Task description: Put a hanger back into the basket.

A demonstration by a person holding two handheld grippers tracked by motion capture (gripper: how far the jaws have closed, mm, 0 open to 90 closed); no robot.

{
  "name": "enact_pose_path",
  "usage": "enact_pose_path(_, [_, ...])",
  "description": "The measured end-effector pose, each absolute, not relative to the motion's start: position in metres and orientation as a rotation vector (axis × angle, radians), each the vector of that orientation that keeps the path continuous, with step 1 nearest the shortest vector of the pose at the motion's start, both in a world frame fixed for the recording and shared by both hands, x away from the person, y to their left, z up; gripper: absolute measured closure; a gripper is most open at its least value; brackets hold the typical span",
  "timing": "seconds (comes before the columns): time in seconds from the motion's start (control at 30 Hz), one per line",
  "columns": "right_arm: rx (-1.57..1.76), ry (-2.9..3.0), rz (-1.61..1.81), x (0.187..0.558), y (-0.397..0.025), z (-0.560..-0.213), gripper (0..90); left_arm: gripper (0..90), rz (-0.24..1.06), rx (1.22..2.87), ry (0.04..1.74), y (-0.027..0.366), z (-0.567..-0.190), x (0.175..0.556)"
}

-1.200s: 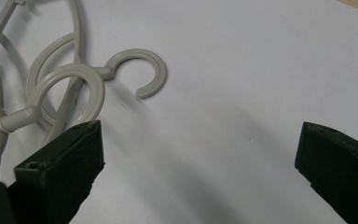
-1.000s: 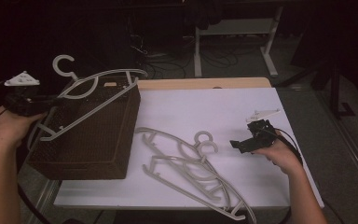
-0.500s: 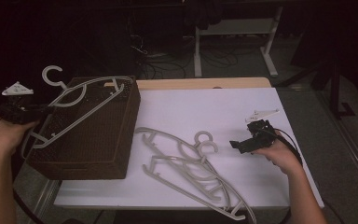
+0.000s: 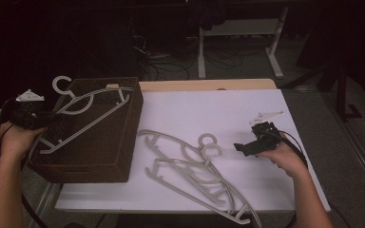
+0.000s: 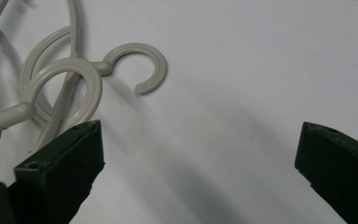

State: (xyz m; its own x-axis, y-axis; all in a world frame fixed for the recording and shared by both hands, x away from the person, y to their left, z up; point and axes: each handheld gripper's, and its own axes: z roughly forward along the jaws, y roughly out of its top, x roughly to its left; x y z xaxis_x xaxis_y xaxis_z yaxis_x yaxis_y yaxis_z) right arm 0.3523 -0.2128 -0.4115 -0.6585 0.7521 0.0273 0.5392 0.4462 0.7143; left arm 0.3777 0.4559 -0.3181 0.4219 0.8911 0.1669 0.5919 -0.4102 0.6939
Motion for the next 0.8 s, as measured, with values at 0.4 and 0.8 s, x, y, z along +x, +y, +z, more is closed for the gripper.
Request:
enact_pose_path(0.4, [1.107,2.402,1.035,0.352,-0.214,-0.411,1.0,71.2,0.649,2.073,1.295,0.457,-0.334,0.387])
enact_pose_path(0.8, [1.101,2.404,1.039,0.352,-0.212,-0.410,1.0,42.9,0.501,1.938,1.188,0.447,-0.318,0.380])
